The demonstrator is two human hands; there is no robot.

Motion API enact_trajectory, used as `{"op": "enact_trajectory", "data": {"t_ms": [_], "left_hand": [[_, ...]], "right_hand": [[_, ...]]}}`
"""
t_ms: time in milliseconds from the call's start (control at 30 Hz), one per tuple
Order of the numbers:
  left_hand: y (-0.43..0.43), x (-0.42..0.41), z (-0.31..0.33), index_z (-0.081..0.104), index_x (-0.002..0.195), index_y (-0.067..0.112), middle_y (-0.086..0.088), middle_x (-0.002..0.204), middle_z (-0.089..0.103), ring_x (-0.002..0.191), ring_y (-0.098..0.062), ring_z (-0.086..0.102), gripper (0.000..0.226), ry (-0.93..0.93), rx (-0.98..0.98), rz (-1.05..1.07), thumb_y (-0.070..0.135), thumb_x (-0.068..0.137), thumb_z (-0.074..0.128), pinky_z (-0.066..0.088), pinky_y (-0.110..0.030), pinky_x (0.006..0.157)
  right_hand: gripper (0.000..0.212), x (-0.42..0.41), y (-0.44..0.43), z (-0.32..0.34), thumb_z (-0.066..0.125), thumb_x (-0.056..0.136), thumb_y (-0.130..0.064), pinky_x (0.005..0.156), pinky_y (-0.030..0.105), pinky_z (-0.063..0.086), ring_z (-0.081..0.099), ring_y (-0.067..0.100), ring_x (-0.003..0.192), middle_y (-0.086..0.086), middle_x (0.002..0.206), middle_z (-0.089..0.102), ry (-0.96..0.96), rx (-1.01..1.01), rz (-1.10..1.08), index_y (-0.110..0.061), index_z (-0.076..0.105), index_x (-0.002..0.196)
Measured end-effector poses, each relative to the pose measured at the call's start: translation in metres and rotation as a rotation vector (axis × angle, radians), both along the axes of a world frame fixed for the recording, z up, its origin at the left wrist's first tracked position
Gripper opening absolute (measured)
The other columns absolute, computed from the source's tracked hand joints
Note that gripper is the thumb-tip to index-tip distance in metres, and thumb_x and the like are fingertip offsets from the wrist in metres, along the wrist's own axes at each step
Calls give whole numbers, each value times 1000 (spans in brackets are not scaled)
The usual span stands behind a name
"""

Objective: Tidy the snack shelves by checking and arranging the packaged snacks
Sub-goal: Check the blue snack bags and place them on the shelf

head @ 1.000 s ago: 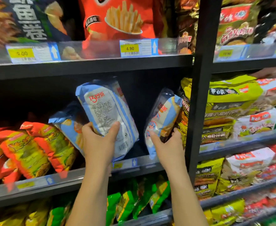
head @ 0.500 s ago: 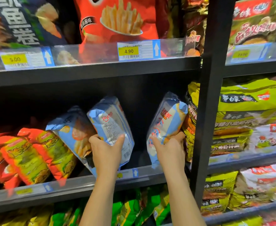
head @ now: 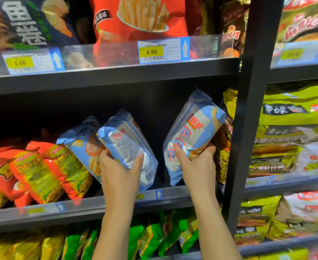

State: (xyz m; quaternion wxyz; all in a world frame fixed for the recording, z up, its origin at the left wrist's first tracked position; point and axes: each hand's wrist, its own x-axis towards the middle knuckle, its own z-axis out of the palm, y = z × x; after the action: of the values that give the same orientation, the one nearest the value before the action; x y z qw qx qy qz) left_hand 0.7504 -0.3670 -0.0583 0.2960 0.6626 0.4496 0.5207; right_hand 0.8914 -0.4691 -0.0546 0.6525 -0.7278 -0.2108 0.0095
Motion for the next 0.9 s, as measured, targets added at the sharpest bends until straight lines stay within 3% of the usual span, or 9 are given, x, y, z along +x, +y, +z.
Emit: {"op": "enact_trajectory", "data": {"t_ms": [100,267,367,433,633,733,833,900], "left_hand": [[-7,-9,2,31,151,3,-16,147,42,137,-38,46,99,-10,31,42,54,82,81,44,-59,110],[-31,-18,7,36,148,7,2,133,34,131,-31,45,88,-58,156,79,52,83,75,45,-57,110],[-45,-22,8,46,139,15,6,131,40,130,-25,49,64,-133,229,9,47,90,73,47,-54,109],[-54,-26,6,50,133,26,8,133,50,130,-20,53,54,-185,240,-78,55,91,68,49,-51,108],[-77,-36,7,53,129,43,24,136,58,131,5,54,41,-136,142,-403,57,95,69,47,-34,113],[-88,-40,7,50,136,40,20,142,57,127,11,55,55,-104,13,-556,63,89,69,48,-37,114],[-94,-53,2,51,146,34,14,143,63,131,-6,61,76,-88,-105,-689,71,82,68,50,-49,112],[-103,-67,3,52,147,35,14,142,66,130,-9,63,79,-101,-200,-780,73,79,67,49,-50,112]], "right_hand": [[69,-8,-8,4,82,77,-65,90,45,61,69,14,107,-13,116,68,-10,95,53,-31,45,125],[63,-26,-24,12,87,79,-54,80,19,58,68,-5,106,-20,118,69,-13,268,184,-41,48,127],[65,-34,-36,11,88,80,-51,87,26,60,68,-6,108,-20,120,69,-9,303,251,-40,50,132],[67,-39,-51,8,88,80,-48,90,33,62,68,-4,110,-21,122,70,-3,307,311,-38,52,136],[59,-44,-102,-9,83,88,-17,90,37,63,73,13,114,-8,125,75,83,336,570,-25,56,141],[52,-51,-122,-15,79,90,-15,93,48,62,74,25,115,0,126,76,163,330,675,-24,60,137],[47,-66,-139,-18,76,89,-18,97,57,58,73,34,116,8,127,75,228,336,731,-24,63,134],[42,-79,-147,-19,75,89,-20,97,57,58,73,36,115,10,127,75,263,338,752,-28,67,129]]}}
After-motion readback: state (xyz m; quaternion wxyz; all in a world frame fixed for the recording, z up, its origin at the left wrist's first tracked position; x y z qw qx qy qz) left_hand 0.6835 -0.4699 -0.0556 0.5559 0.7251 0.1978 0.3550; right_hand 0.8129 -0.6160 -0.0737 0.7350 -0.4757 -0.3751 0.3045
